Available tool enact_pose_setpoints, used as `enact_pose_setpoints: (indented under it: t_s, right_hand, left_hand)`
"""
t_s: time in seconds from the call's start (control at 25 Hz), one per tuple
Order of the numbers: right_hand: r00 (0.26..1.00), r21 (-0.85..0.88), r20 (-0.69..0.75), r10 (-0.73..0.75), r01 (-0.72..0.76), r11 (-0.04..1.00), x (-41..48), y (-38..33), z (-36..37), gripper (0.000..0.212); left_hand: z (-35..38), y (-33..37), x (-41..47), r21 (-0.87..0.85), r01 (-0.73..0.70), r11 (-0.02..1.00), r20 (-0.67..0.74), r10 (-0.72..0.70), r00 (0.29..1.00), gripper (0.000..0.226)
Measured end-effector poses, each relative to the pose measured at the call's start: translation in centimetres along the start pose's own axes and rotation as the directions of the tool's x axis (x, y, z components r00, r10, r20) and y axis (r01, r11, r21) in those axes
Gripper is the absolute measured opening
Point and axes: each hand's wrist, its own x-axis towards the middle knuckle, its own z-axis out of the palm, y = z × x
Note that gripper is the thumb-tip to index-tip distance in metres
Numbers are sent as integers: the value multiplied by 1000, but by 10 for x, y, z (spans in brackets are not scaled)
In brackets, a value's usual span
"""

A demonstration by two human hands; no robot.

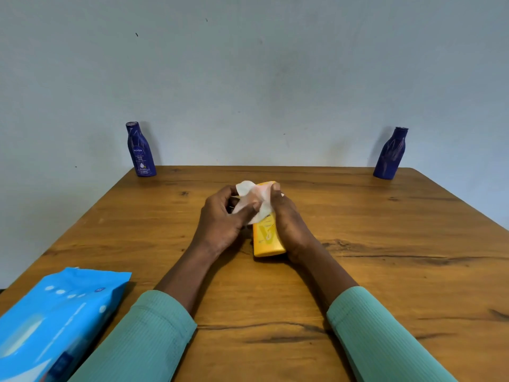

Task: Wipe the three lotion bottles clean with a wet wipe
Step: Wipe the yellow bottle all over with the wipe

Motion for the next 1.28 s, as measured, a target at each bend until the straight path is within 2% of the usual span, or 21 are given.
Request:
enact_pose_setpoints:
  t_s: [0.08, 0.12, 0.24, 0.32, 0.36, 0.48, 0.64, 0.68, 0.76, 0.84, 0.88, 0.96, 1.04, 1.16, 1.28]
  right_hand:
    - [998, 42, -51, 36, -34, 999, 4, -1, -6, 71]
    - [997, 42, -61, 54, -52, 998, 4, -2, -8, 72]
    - [999, 7, -16, 48, -48, 999, 2, -3, -7, 69]
    - [999, 23, -29, 18, -17, 1000, 2, -1, -2, 65]
    - [998, 59, -55, -3, 6, 998, 3, 2, -1, 65]
    - [984, 188, -179, -1, 35, 982, 7, 4, -4, 74]
    - [957, 426, -209, 202, -97, 900, 7, -4, -14, 81]
    - [948, 481, -203, 246, -122, 868, 7, -6, -14, 86]
    - [936, 545, -208, 284, -130, 828, 11, -6, -13, 94]
    - [932, 621, -217, 289, -97, 778, 12, -9, -15, 93]
    - [928, 661, -227, 295, -76, 747, 12, -11, -18, 91]
    - [912, 732, -244, 331, -50, 679, 11, -16, -26, 84]
    - [894, 775, -241, 378, -57, 629, 8, -17, -31, 68]
    - [891, 806, -206, 404, -80, 586, 4, -22, -27, 57]
    - [891, 757, -182, 416, -143, 637, -5, -25, -26, 60]
  left_hand:
    - [5, 2, -6, 65, 24, 998, 95, -31, 995, 41]
    - [6, 1, -7, 85, 26, 996, 94, -34, 995, 42]
    - [10, 3, -5, 107, 3, 994, -90, 7, 996, 25]
    - [12, 5, -6, 235, -66, 970, -184, 111, 977, 24]
    - [13, 5, -7, 316, -114, 942, -178, 176, 968, 25]
    - [18, 7, -18, 474, -244, 846, -62, 308, 949, 28]
    - [36, 13, -34, 445, -443, 778, 134, 431, 892, 24]
    - [38, 12, -32, 411, -442, 797, 101, 442, 891, 22]
    - [34, 8, -23, 326, -364, 873, -63, 404, 913, 18]
    - [32, 5, -20, 322, -319, 891, -141, 379, 915, 16]
    - [35, 6, -23, 331, -344, 879, -121, 401, 908, 14]
    - [46, 15, -33, 332, -448, 830, 5, 473, 881, 13]
    - [52, 19, -37, 363, -524, 771, 127, 516, 847, 18]
    - [39, 17, -20, 406, -574, 711, 109, 586, 803, 23]
    - [36, 14, -19, 469, -606, 643, 163, 611, 774, 24]
